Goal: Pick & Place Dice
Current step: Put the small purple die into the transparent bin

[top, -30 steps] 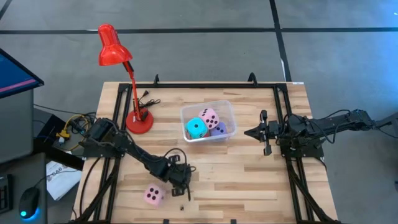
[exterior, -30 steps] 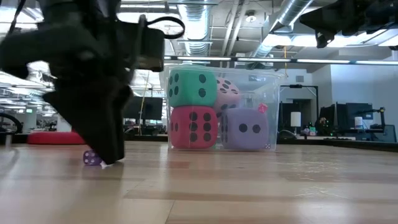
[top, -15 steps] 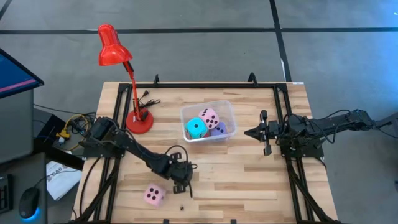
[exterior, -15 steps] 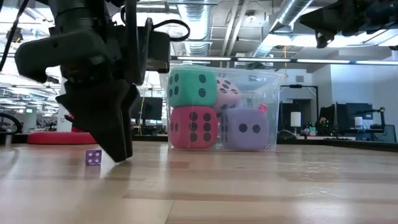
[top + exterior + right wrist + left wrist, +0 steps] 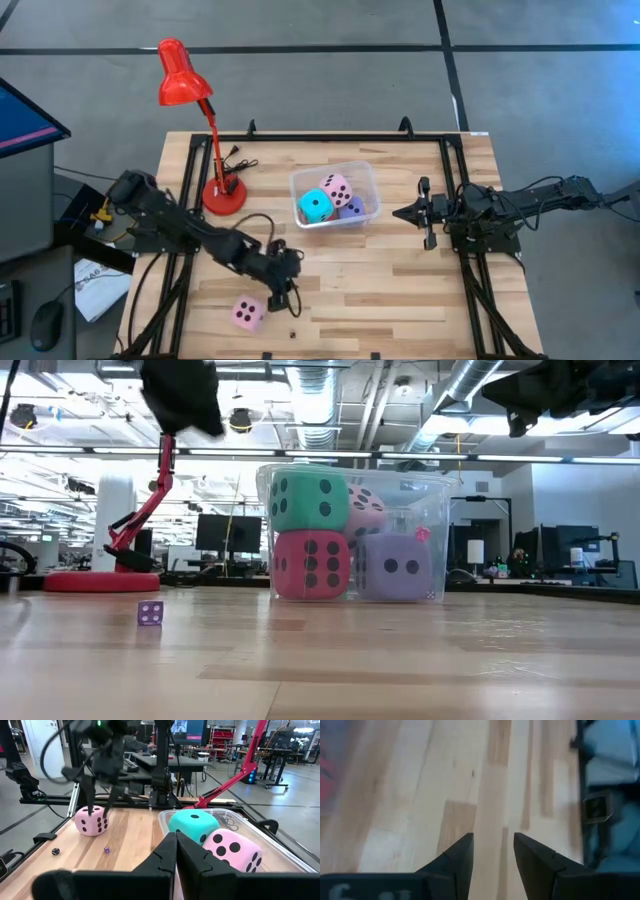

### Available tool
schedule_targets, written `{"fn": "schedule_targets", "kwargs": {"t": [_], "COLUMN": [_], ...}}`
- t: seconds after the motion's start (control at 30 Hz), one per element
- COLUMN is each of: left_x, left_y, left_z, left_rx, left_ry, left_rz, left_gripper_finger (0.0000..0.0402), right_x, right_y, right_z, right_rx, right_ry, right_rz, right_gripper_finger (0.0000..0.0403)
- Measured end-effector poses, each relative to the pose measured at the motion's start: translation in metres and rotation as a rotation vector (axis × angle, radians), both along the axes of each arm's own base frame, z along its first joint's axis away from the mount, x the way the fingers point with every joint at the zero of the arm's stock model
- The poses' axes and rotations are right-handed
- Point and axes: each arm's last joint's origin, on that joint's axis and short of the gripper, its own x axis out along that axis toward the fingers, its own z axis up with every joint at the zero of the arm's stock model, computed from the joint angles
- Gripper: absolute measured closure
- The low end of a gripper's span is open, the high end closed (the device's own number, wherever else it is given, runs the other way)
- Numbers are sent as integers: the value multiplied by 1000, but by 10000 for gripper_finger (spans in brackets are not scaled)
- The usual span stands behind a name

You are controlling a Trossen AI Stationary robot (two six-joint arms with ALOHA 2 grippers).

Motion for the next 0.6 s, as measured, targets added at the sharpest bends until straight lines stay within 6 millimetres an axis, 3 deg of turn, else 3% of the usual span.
{"fn": "schedule_targets", "kwargs": {"t": [0.17,0.6], "left_x": [-15,-20], "left_y": [-10,-22], "left_z": [18,22], "left_rx": [-3,-114], "left_ry": [-74,-83], "left_rz": [13,36], "left_gripper_finger": [270,270], "right_x": [0,0], "right_y": [0,0], "right_z": [0,1], "right_rx": [1,3], "right_ry": [1,-6], "right_rz": [0,0], "right_gripper_finger": [398,398]}}
